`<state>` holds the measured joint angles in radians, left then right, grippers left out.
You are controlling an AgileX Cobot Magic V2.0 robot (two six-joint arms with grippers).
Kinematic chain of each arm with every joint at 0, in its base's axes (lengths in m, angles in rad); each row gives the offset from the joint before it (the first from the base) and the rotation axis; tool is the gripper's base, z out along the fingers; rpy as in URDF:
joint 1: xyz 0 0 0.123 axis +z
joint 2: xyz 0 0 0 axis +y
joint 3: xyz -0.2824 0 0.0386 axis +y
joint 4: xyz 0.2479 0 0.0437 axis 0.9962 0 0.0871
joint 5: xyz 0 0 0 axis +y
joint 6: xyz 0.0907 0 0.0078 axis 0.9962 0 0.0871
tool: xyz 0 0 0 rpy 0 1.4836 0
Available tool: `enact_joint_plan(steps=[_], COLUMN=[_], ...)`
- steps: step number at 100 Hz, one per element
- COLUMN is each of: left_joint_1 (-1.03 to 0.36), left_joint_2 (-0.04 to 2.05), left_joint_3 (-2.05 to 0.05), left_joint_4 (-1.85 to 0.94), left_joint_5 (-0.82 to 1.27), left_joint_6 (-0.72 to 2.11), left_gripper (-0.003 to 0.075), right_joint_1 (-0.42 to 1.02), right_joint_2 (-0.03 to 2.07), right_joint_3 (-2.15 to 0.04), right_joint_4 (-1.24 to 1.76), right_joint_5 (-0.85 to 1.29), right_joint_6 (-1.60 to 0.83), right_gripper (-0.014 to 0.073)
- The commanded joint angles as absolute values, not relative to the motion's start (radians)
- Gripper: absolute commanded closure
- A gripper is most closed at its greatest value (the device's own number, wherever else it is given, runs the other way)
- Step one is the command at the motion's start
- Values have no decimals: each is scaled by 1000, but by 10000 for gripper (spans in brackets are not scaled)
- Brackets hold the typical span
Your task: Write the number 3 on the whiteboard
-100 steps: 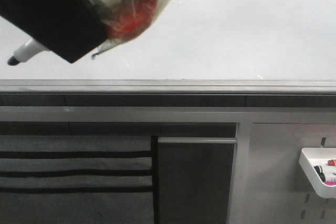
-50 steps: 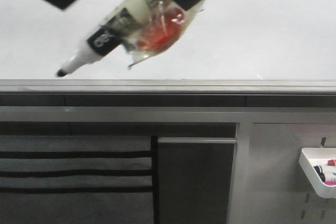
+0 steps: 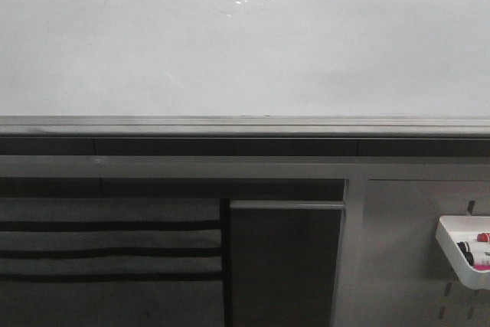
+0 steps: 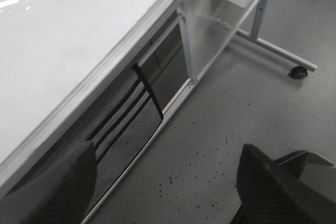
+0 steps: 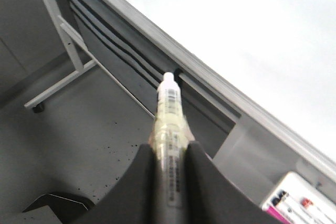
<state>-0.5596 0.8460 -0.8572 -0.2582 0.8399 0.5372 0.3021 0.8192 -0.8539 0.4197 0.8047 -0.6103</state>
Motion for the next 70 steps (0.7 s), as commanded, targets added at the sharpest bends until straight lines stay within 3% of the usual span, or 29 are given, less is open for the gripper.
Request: enact_joint_plan(steps=[1, 30, 70], left_joint_1=[-510, -481, -481], left_joint_2=[814, 811, 839], left_joint_3=[-833, -811, -811], left_joint_4=[-337, -350, -350], left_joint_5=[710, 657, 652], left_joint_6=[515, 515, 515], left_gripper=[205, 205, 205], right_joint_1=[258, 253, 261], right_joint_2=[780, 792, 1168], right_joint_3=[-820, -797, -1173], right_joint_4=[461, 610, 632], right_joint_5=[735, 684, 869], right_joint_6=[-603, -603, -603], right_gripper=[641, 641, 641])
